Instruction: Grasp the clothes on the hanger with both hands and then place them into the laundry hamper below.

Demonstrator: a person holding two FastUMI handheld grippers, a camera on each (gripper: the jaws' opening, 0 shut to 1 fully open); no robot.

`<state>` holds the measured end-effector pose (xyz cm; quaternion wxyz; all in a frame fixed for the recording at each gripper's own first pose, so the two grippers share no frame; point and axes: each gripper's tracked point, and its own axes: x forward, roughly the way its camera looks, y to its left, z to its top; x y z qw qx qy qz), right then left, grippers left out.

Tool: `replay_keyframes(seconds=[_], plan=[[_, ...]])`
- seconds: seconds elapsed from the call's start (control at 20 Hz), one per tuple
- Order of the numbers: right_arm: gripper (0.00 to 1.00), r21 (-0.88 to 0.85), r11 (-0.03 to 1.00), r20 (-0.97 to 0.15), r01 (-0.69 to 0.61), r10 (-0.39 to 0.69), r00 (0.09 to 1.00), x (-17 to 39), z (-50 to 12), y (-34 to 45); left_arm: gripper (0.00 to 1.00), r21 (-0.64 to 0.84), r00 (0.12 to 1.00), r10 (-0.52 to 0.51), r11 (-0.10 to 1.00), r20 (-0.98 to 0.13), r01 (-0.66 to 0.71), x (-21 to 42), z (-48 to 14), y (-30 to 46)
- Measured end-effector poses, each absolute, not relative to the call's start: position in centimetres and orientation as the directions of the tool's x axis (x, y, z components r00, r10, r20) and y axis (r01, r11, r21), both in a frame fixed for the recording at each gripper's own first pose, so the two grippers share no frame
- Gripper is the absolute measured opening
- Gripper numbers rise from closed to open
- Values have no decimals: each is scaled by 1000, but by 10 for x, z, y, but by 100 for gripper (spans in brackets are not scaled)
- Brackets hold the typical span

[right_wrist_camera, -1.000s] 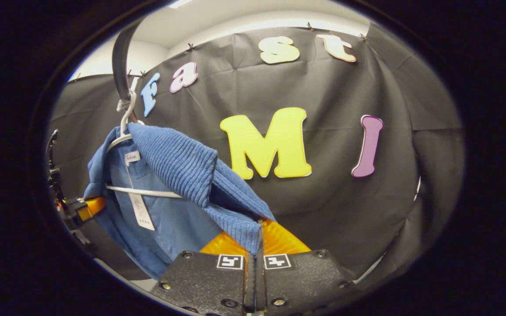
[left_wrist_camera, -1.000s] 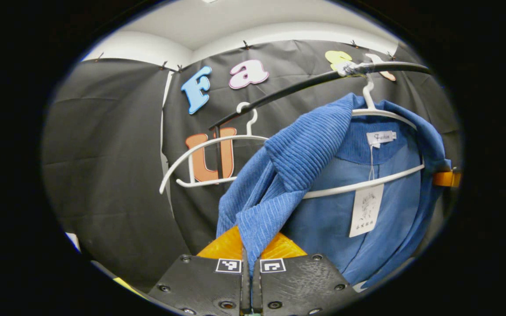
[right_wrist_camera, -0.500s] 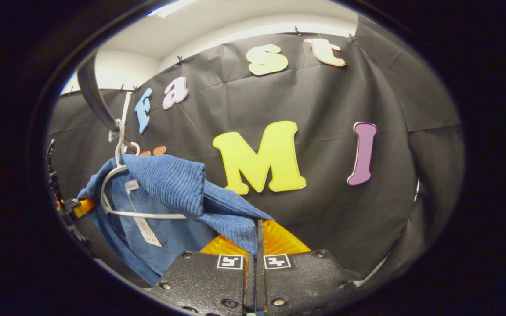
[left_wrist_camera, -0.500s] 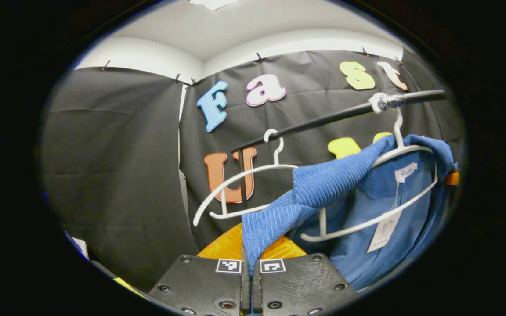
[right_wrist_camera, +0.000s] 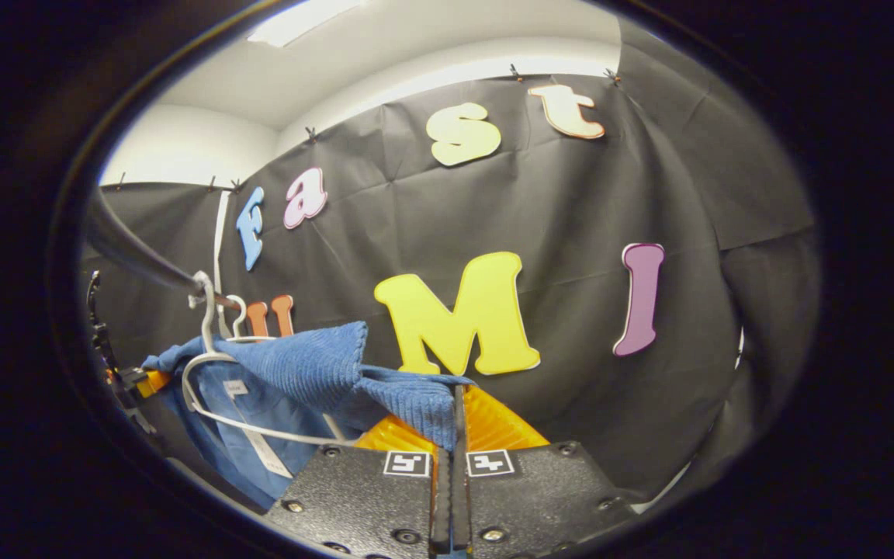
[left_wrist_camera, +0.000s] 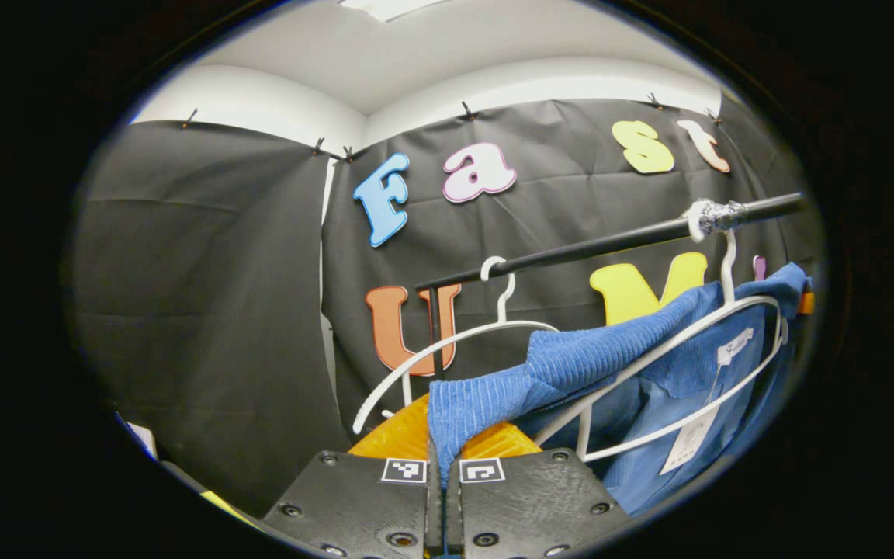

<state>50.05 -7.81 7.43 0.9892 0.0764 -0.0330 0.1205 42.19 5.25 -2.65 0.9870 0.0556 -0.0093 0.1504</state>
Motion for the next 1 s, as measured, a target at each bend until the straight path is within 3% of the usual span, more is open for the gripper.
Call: replay_keyframes(seconds=[0.05, 0.1, 0.15, 0.2, 0.35, 0.45, 0.5, 0.55, 0.6, 0.75, 0.8, 0.95, 1.0], plan=[[4, 131, 964, 86, -232, 222, 971, 505, 77, -79, 6, 111, 956, 292, 949, 38, -295, 425, -23, 53], [4, 126, 967, 90, -224, 213, 973, 510, 82, -78, 1, 116, 956, 289, 949, 42, -292, 429, -20, 53], [4, 124, 968, 96, -219, 207, 973, 513, 87, -76, 6, 122, 957, 288, 949, 41, -291, 431, -18, 54], [4, 122, 970, 98, -212, 200, 975, 516, 90, -74, 0, 122, 958, 283, 951, 40, -286, 435, -15, 54], [5, 103, 976, 88, -193, 184, 979, 528, 90, -70, 0, 124, 961, 274, 953, 23, -275, 442, -17, 58], [4, 80, 981, 50, -178, 174, 983, 537, 78, -69, 6, 108, 966, 258, 961, -17, -254, 447, -28, 61], [4, 75, 982, 22, -172, 170, 985, 541, 70, -68, 2, 94, 968, 249, 965, -36, -245, 448, -34, 61], [4, 76, 982, 2, -175, 176, 984, 542, 63, -67, 6, 84, 967, 251, 965, -49, -247, 447, -38, 63], [5, 81, 981, 0, -178, 178, 984, 542, 59, -67, 2, 73, 965, 256, 965, -52, -251, 445, -42, 64], [5, 108, 976, -45, -189, 194, 980, 545, 36, -67, 6, 41, 964, 246, 969, -98, -243, 444, -62, 65], [5, 118, 975, -60, -187, 195, 979, 546, 27, -69, 2, 35, 962, 246, 969, -115, -244, 443, -70, 65], [4, 167, 967, -103, -193, 211, 972, 543, -4, -66, 2, 41, 968, 219, 976, -119, -215, 440, -83, 58], [5, 181, 964, -118, -194, 217, 969, 543, -17, -66, 6, 48, 968, 217, 976, -128, -213, 438, -89, 57]])
